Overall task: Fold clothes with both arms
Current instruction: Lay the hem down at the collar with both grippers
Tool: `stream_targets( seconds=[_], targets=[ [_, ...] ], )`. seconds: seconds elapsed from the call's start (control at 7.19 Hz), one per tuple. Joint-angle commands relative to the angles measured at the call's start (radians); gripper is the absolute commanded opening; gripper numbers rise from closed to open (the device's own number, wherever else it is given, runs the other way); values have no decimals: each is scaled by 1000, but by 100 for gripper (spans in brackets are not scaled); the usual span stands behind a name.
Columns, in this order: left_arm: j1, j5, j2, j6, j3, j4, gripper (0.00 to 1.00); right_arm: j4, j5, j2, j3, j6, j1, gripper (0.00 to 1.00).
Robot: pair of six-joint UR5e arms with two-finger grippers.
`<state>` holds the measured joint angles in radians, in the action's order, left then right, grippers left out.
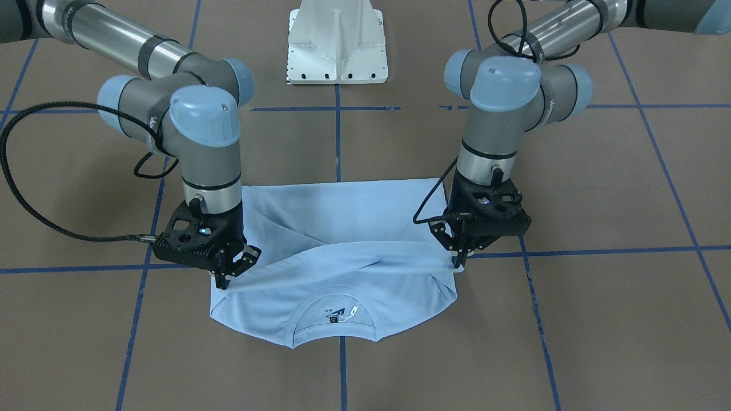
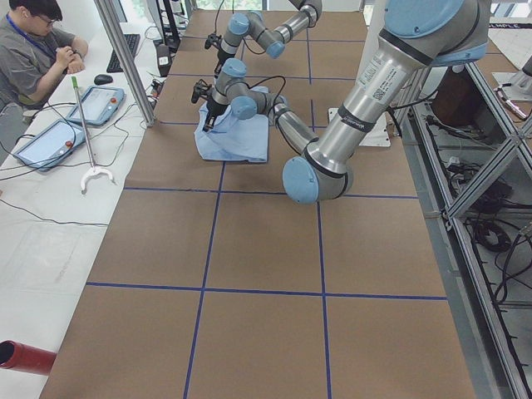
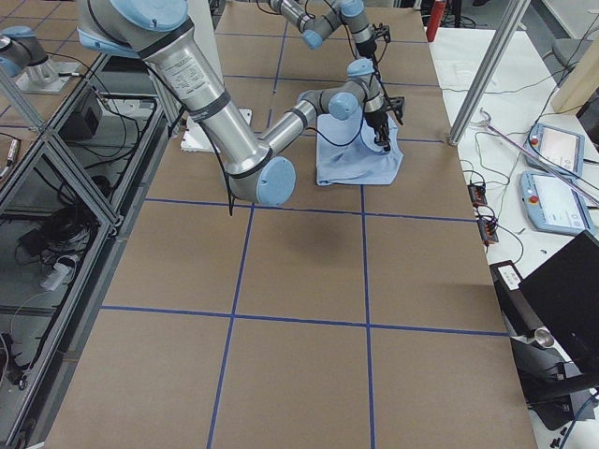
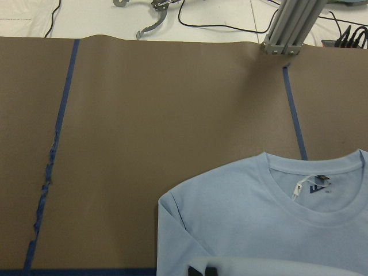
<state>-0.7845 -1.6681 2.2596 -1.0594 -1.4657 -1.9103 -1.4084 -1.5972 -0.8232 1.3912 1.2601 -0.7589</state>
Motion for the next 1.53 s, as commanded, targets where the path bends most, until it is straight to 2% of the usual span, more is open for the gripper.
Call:
stream_targets(
  seconds=[0.0, 0.83, 0.97, 1.11, 1.39],
  targets=[
    [1, 42, 35, 30, 169, -94, 0, 60, 8, 16, -116, -24, -5, 0],
    [25, 41, 32, 49, 188, -102, 0, 62, 8, 23, -110, -45, -20, 0],
    [25, 41, 29, 50, 185, -102, 55, 62, 13, 7, -113, -39, -10, 99],
    [24, 39, 23, 87, 161, -119, 100, 89, 23, 4, -113, -48, -4, 100],
    [34, -1, -119, 113, -79, -135, 100, 111, -1, -26, -59, -146, -11, 100]
  ],
)
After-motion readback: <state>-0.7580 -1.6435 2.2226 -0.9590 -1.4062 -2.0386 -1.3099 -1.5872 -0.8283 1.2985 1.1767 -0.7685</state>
